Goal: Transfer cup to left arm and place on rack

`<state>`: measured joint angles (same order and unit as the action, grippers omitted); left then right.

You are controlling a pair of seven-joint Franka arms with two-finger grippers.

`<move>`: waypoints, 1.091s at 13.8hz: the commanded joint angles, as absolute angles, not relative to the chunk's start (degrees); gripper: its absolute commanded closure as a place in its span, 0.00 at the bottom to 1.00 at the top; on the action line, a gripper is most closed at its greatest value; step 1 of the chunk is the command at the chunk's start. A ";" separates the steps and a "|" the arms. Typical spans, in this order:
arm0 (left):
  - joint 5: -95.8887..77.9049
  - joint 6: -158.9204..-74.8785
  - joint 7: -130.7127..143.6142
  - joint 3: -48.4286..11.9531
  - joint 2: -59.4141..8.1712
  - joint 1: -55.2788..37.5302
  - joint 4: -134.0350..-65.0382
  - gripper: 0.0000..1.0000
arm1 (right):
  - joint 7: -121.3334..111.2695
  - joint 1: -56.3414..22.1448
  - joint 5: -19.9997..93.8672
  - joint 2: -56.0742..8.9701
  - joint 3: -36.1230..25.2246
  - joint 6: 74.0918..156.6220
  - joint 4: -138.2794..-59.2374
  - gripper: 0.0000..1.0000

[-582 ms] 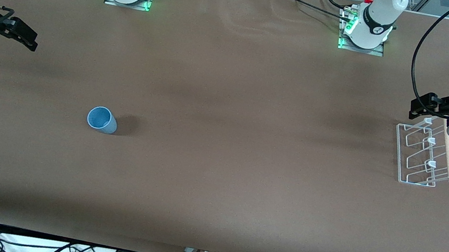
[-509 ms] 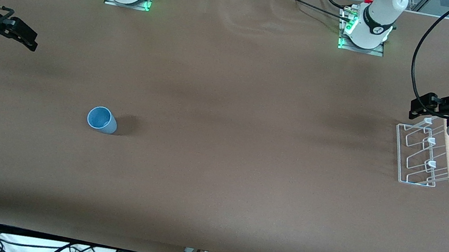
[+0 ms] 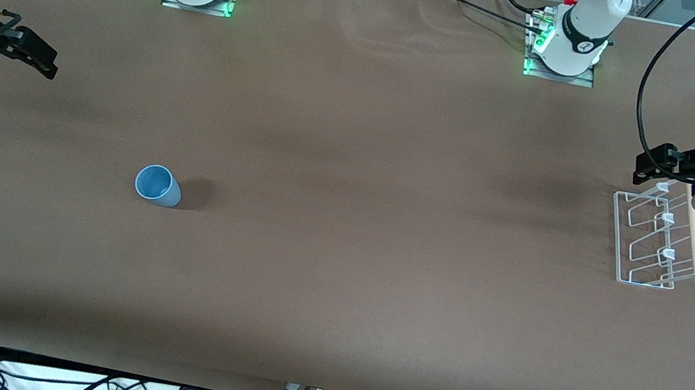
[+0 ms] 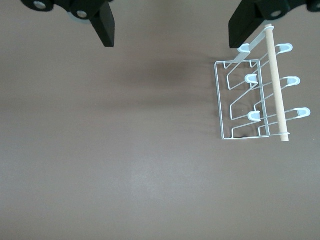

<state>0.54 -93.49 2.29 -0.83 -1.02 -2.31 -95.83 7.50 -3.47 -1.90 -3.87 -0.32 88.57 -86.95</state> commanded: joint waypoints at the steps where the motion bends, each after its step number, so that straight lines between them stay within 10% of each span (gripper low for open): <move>1: 1.32 -92.72 2.37 -0.62 -0.26 -2.64 -95.89 0.00 | 6.42 -2.29 -1.05 -3.96 0.53 87.80 -85.87 0.00; 15: 1.32 -92.72 2.29 -0.62 -0.18 -2.64 -95.89 0.00 | 7.03 -2.46 -0.97 -6.94 0.53 88.86 -86.05 0.00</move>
